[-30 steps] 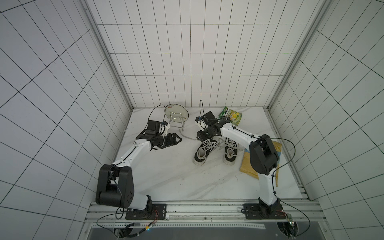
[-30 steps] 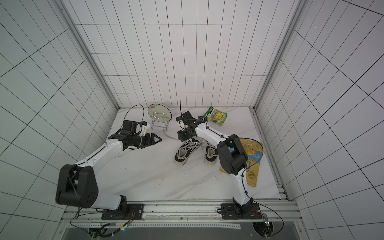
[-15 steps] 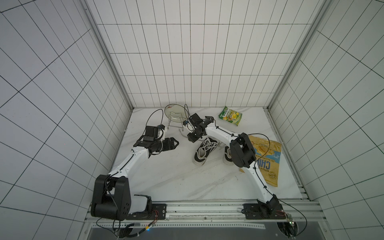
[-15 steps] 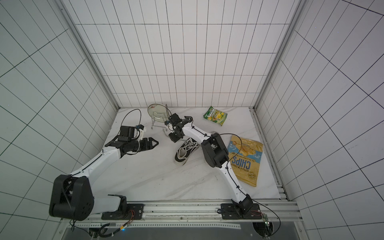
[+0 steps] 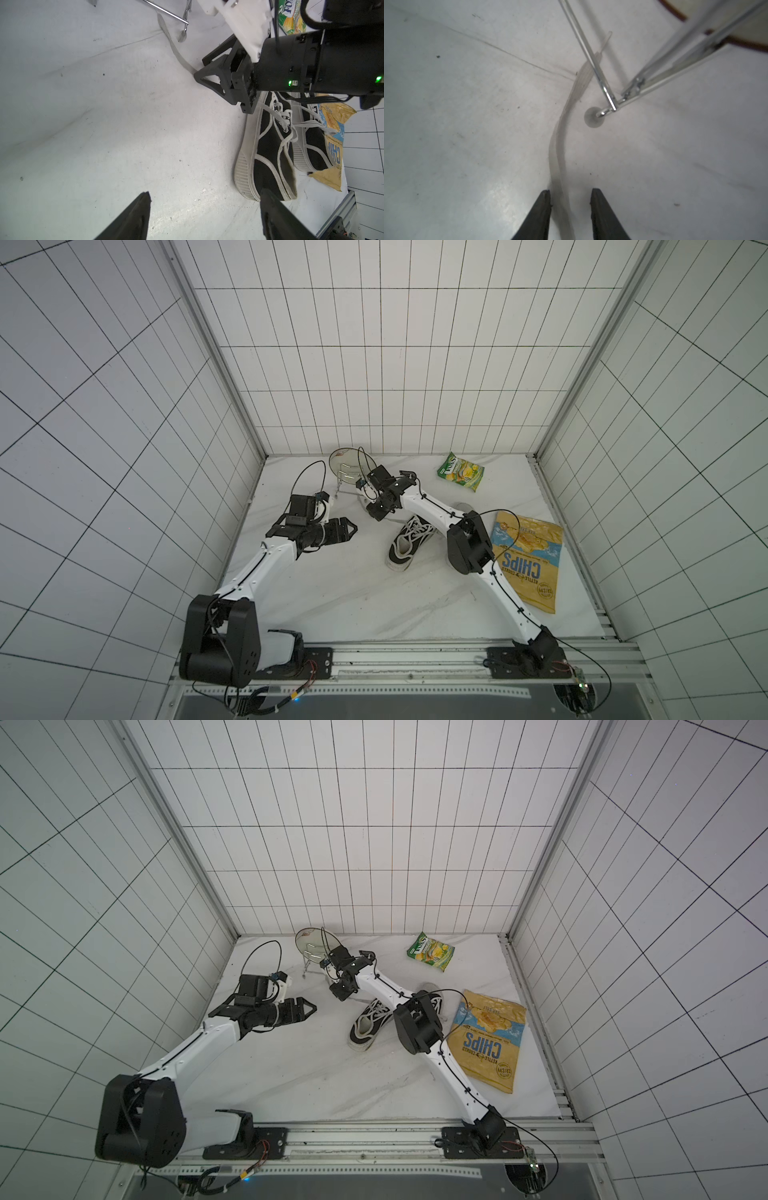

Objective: Tie the shoes
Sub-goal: Cross the shoelace with the shoelace.

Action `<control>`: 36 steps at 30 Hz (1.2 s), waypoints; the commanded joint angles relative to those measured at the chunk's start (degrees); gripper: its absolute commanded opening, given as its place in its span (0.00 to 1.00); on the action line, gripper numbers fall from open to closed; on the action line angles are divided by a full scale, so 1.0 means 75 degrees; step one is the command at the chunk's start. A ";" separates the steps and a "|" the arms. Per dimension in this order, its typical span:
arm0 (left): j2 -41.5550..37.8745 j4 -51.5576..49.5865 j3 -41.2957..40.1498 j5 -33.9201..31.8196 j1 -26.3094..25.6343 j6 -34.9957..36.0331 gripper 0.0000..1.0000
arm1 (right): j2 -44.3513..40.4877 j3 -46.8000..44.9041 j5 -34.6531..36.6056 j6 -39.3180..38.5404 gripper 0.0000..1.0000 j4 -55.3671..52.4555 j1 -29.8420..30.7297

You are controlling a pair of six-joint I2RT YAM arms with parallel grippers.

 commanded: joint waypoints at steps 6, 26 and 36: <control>-0.0333 0.0146 -0.0074 -0.0121 0.0035 0.0049 0.82 | 0.0543 0.0328 -0.0695 0.0307 0.00 -0.0425 0.0143; 0.1379 0.3124 0.1192 0.3306 -0.0722 0.0234 0.76 | -0.6003 -0.5212 -0.0236 0.3327 0.00 0.2858 -0.1159; 0.4364 0.5650 0.2885 0.4523 -0.2168 -0.1007 0.76 | -0.7417 -0.6664 -0.0350 0.4251 0.00 0.3194 -0.1858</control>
